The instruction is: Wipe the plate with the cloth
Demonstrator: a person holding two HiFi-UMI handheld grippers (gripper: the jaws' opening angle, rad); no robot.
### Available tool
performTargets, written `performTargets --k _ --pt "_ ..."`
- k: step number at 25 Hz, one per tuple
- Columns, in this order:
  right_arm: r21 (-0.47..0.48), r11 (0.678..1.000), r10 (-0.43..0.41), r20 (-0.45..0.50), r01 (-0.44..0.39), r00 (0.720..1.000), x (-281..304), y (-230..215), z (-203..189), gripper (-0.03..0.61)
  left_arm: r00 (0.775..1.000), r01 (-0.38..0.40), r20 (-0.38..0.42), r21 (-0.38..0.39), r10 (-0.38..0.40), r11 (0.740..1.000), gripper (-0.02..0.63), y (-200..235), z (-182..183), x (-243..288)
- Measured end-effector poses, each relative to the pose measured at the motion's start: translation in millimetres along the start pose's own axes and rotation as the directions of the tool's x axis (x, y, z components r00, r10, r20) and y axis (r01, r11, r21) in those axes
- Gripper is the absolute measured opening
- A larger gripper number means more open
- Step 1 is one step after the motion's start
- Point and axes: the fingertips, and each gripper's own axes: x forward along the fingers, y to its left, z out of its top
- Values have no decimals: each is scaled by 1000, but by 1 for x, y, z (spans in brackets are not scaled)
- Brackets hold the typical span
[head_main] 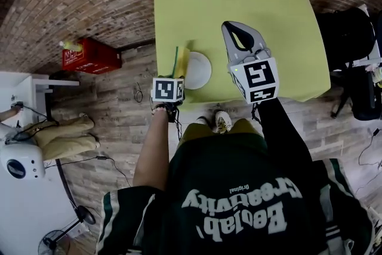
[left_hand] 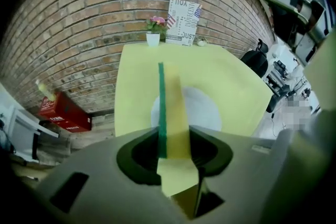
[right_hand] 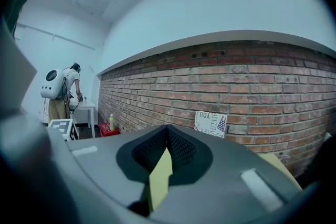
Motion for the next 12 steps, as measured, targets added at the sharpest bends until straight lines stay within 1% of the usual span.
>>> performTargets --k 3,6,9,12 --pt "-2 1000 13 2 -13 1000 4 5 1 12 1000 -30 -3 -25 30 999 140 17 -8 -5" --pt "-6 1000 25 3 -25 1000 8 10 1 12 1000 -25 1 -34 25 999 140 19 -10 -6" --pt "-5 1000 30 5 -30 1000 10 13 3 12 1000 -13 27 -16 13 1000 140 8 1 -10" --pt "-3 1000 30 -4 -30 1000 11 13 -2 12 998 34 56 24 -35 999 140 -21 15 -13"
